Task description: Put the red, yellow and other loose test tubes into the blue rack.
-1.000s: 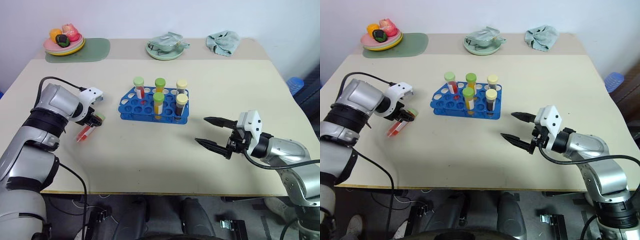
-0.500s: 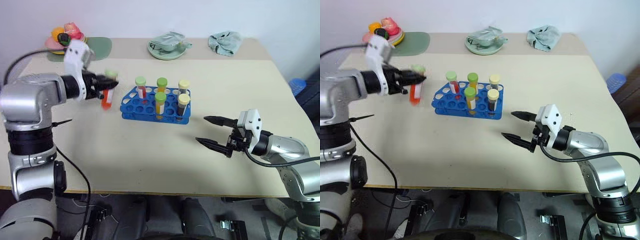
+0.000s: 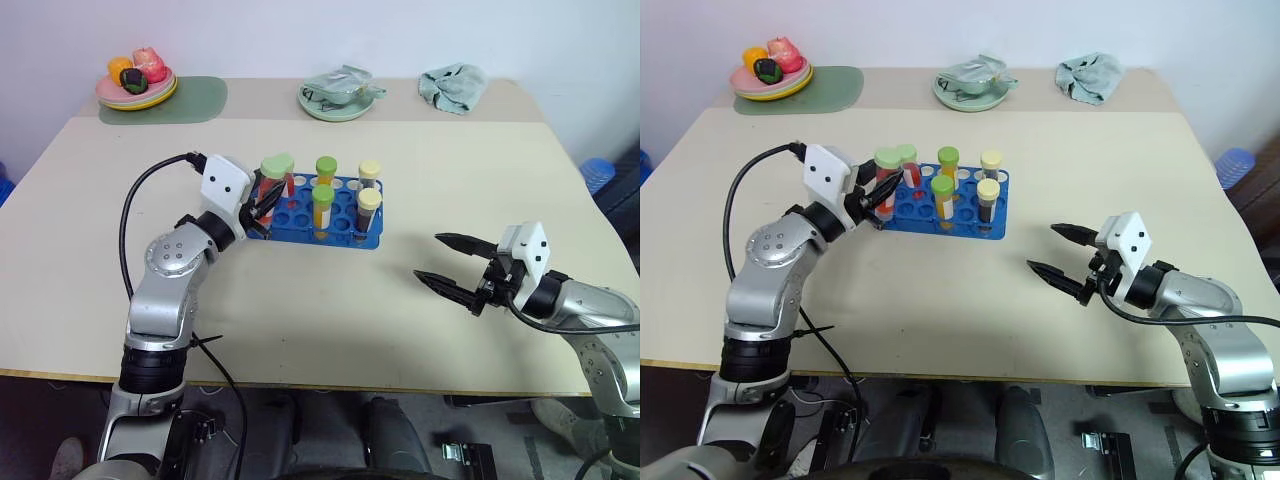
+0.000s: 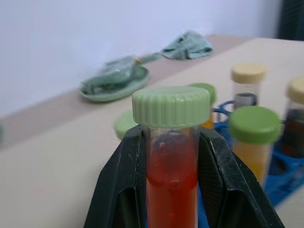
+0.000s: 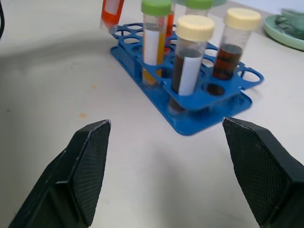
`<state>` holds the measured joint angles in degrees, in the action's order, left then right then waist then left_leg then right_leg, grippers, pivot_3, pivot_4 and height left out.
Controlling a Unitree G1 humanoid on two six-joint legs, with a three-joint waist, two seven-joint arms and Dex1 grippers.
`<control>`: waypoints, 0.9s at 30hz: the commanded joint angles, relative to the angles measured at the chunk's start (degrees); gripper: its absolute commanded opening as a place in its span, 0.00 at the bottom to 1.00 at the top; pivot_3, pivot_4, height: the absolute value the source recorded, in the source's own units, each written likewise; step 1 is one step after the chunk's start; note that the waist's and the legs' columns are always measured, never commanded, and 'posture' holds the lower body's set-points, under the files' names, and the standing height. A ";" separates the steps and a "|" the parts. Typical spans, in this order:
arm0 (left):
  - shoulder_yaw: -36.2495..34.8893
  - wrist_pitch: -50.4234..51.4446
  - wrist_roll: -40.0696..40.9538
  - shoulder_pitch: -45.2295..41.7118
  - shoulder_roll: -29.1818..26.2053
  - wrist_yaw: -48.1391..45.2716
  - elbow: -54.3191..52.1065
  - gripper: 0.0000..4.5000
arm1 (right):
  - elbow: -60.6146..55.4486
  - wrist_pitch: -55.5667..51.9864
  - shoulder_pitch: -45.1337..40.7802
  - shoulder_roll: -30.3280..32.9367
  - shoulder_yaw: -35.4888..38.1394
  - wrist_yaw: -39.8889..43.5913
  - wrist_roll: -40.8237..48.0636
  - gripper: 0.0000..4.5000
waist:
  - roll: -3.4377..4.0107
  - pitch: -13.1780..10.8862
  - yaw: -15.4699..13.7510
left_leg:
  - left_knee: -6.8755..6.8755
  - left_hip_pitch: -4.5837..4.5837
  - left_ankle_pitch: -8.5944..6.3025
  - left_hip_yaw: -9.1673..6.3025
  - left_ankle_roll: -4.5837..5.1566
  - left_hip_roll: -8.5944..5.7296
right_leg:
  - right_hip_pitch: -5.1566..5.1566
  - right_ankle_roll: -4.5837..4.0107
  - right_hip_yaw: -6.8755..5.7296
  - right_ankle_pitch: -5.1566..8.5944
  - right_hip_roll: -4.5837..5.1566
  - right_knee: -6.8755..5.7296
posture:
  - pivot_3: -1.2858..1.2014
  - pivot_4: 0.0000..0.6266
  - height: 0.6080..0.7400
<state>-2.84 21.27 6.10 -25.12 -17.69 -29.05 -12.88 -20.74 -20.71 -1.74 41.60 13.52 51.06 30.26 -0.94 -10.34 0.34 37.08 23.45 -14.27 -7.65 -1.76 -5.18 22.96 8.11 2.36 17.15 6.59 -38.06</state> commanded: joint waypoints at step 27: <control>4.31 -25.32 0.11 -0.32 5.75 0.43 21.26 0.31 | -3.24 2.26 2.24 0.78 3.21 -0.89 -0.09 0.86 | 0.05 0.05 -0.13 | 0.02 -0.07 -0.01 -0.02 0.02 -0.04 | -0.12 0.03 -0.03 -0.01 0.02 0.03 | 0.52 0.24 1.00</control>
<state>1.01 -3.96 5.71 -26.23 -11.84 -28.11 8.09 -22.33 -19.42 1.35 41.72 16.05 50.04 30.06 -0.90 -10.28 0.21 37.10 23.38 -14.28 -7.67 -1.74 -5.22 22.84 8.14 2.33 17.14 6.60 -38.03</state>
